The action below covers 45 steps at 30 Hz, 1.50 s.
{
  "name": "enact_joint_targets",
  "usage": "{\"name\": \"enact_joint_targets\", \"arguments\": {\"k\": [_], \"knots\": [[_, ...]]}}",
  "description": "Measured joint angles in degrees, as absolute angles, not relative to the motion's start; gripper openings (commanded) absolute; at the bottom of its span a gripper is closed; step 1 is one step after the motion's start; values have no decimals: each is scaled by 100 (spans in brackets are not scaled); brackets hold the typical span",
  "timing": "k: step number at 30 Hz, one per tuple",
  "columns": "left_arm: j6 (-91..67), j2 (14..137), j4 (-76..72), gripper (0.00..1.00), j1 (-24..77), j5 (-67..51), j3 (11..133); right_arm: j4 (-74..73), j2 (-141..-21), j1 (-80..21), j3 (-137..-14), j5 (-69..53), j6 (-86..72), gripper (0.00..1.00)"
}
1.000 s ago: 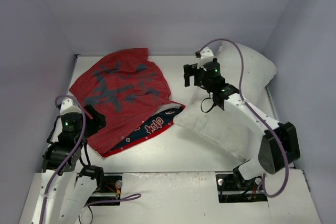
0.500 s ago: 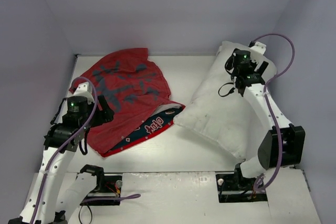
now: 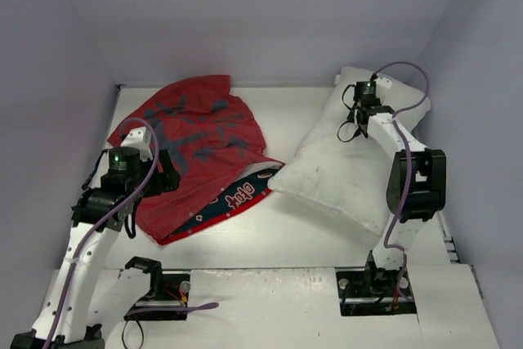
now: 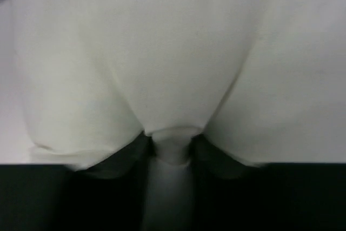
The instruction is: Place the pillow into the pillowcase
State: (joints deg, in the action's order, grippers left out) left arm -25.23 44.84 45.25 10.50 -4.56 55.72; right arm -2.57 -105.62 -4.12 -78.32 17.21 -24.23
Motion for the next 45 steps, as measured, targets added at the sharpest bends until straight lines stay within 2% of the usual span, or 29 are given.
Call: {"name": "enact_joint_targets", "arguments": {"k": [1,2,9,15,21,28,36,45], "knots": [[-2504,4521,4525,66,1050,-469,5575,-224,-10575,-399,-7837,1625,-2311,2],[-2482,4574,4525,66,1050,-480,5583,-191,-10580,-386,-7839,1522,-2255,0],[-2405,5352,4353,67,1205,-626,5760,-126,-10300,-443,-7874,351,-871,0],[-2362,6381,3863,67,1706,-615,6051,-440,-9067,-928,-7454,-552,338,0],[-2322,7609,3190,67,2202,-552,6455,-792,-7817,-1280,-6869,-1151,834,0],[-2556,9205,2335,67,2777,-478,6893,-987,-6713,-1273,-6541,-1400,1096,0],[-3402,11124,1500,67,2864,-60,7509,-993,-6198,-1243,-6163,-1223,1190,0],[-4029,12248,768,66,2801,174,8897,-1011,-5817,-1234,-5682,-823,1219,0]]}}
